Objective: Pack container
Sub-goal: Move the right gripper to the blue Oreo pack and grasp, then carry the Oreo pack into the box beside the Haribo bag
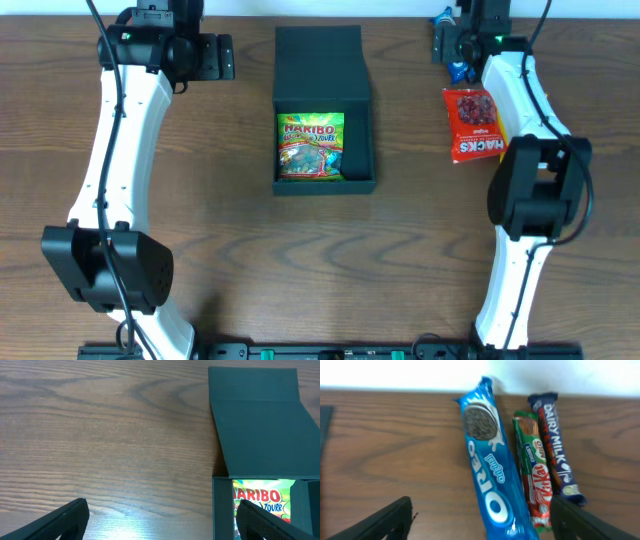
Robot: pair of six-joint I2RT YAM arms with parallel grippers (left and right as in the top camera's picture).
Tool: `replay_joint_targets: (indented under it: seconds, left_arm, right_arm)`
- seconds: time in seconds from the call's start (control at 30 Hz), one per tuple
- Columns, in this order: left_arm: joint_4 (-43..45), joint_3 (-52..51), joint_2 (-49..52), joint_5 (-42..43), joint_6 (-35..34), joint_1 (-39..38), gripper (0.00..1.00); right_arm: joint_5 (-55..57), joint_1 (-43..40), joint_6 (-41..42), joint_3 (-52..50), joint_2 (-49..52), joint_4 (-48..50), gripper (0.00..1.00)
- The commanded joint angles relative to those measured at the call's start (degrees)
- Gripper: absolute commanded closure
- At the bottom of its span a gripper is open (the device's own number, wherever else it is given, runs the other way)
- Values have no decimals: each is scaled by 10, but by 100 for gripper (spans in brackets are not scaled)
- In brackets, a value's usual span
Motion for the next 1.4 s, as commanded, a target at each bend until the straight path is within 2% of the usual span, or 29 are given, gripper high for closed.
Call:
replay_joint_targets:
  seconds: [0.0, 0.13, 0.7, 0.83, 0.87, 1.0, 1.13, 1.3, 1.37]
  left_arm:
    - [-1, 13, -5, 2, 2, 1, 5]
    - [-2, 13, -5, 2, 2, 1, 5]
    - [-1, 13, -5, 2, 2, 1, 5]
    - [-1, 13, -5, 2, 2, 1, 5]
    - [-1, 13, -5, 2, 2, 1, 5]
    - [-1, 13, -5, 2, 2, 1, 5]
    - [-1, 13, -5, 1, 2, 1, 5]
    - [-1, 13, -5, -1, 2, 1, 5]
    - [-1, 13, -5, -1, 2, 1, 5]
  right_arm:
    - [-27, -16, -15, 14, 32, 10, 14]
    - [-36, -16, -17, 14, 51, 28, 8]
    - [-36, -11, -19, 14, 106, 49, 20]
    - [-35, -8, -12, 14, 106, 59, 37]
    - [-35, -8, 1, 14, 106, 64, 47]
    - [-35, -6, 31, 17, 106, 64, 64]
    - [-35, 0, 37, 26, 86, 42, 71]
    - [-36, 15, 37, 54, 24, -32, 79]
    - [-37, 25, 37, 59, -17, -73, 78]
